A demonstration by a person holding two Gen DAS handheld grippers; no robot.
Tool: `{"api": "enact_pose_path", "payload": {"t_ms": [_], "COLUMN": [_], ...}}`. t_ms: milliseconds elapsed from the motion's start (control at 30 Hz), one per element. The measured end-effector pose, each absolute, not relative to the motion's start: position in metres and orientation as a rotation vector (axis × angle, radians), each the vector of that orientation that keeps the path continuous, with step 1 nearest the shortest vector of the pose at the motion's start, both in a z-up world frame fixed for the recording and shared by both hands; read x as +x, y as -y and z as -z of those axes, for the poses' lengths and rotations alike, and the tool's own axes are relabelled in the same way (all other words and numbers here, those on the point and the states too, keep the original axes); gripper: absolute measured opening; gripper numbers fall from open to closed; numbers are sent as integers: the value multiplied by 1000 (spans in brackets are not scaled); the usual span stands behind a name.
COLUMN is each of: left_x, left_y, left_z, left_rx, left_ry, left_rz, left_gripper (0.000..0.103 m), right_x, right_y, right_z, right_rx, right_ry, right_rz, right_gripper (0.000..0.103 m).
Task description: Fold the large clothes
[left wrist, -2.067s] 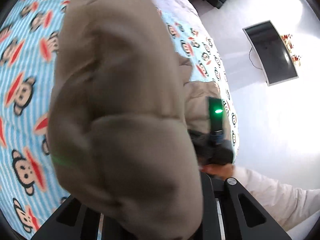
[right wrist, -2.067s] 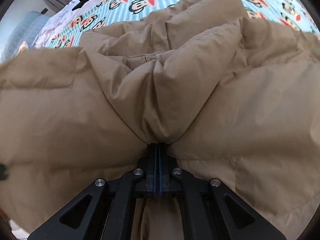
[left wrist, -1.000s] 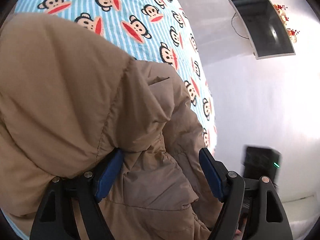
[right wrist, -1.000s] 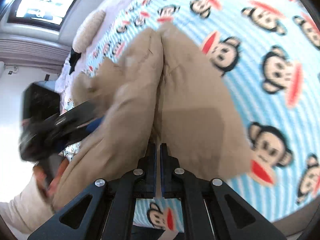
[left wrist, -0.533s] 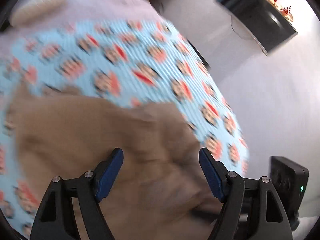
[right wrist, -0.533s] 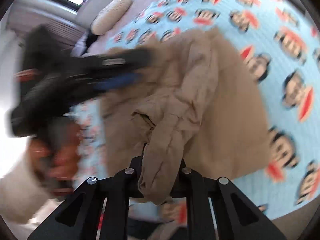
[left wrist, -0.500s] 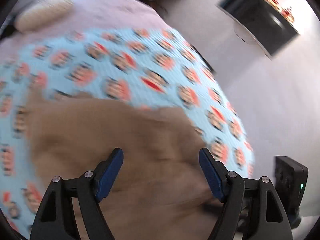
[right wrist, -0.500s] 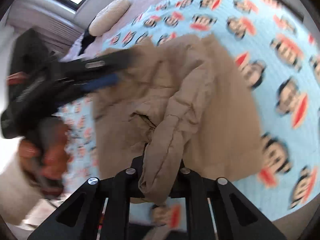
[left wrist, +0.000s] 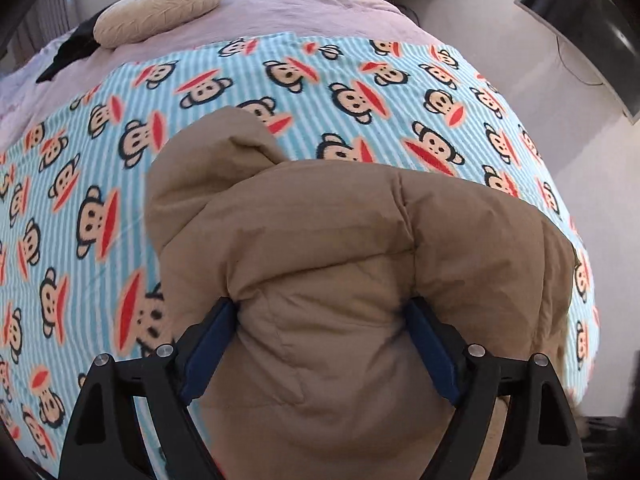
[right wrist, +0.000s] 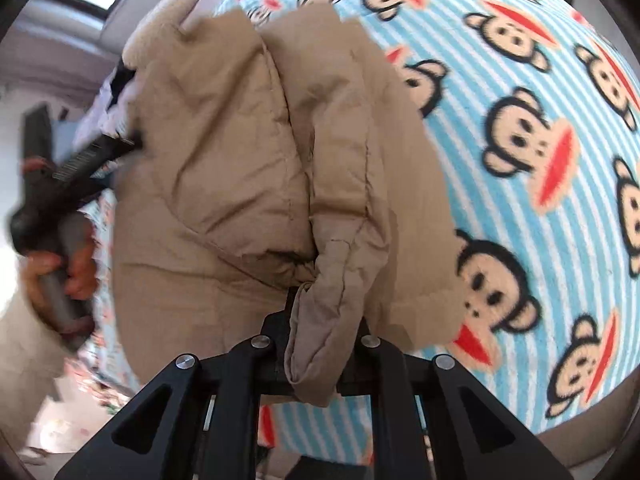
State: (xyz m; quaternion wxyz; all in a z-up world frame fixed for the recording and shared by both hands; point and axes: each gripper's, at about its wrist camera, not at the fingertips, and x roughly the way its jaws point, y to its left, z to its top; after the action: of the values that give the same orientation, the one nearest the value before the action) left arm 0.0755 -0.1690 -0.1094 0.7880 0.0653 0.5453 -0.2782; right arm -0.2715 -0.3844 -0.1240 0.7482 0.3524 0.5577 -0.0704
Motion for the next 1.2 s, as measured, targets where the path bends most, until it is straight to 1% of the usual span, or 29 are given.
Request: {"api": "enact_pose_path", "payload": {"t_ms": [33, 100, 133, 167, 200, 267, 433, 533, 567, 600, 633, 667, 800, 933, 1033, 1100, 1200], "left_x": [77, 78, 78, 77, 78, 77, 77, 79, 79, 79, 79, 78, 65, 50, 52, 53, 53], "left_y": [172, 169, 168, 167, 167, 166, 164, 162, 161, 162, 165, 168, 193, 217, 218, 217, 213], "left_z": [110, 110, 110, 110, 111, 109, 109, 109, 109, 108, 107, 105, 101, 106, 108, 108, 109], "left_rx": [138, 128, 125, 128, 129, 127, 123, 117, 116, 123, 133, 140, 212, 323, 328, 327, 320], "left_ry": [-1177, -1185, -1188, -1188, -1188, -1189, -1189, -1194, -1197, -1199, -1202, -1202, -1186, -1145, -1154, -1158, -1156], "left_rz": [592, 584, 584, 584, 582, 576, 569, 565, 562, 554, 545, 539, 554, 552, 530, 528, 526], "left_gripper": [86, 86, 86, 86, 86, 86, 86, 86, 86, 86, 86, 86, 86, 86, 86, 86, 86], "right_x": [-275, -284, -288, -288, -284, -261, -193, -164, -157, -150, -144, -140, -143, -161, -159, -157, -159], "right_y": [391, 406, 412, 420, 426, 434, 441, 441, 441, 441, 441, 441, 438, 454, 459, 459, 455], "right_z": [114, 80, 66, 53, 44, 46, 94, 120, 125, 128, 128, 127, 120, 146, 162, 161, 145], "right_rx": [782, 786, 784, 787, 804, 854, 928, 986, 999, 1014, 1010, 995, 812, 819, 859, 865, 816], "right_ry": [-1194, -1089, -1047, -998, -963, -950, -1032, -1052, -1056, -1052, -1044, -1051, -1096, -1152, -1154, -1157, -1168], "right_rz": [159, 151, 141, 130, 99, 15, -85, -145, -145, -152, -155, -155, -86, -32, -11, 16, 44], "right_gripper": [22, 29, 43, 60, 65, 66, 66, 69, 69, 64, 26, 11, 9, 8, 9, 9, 14]}}
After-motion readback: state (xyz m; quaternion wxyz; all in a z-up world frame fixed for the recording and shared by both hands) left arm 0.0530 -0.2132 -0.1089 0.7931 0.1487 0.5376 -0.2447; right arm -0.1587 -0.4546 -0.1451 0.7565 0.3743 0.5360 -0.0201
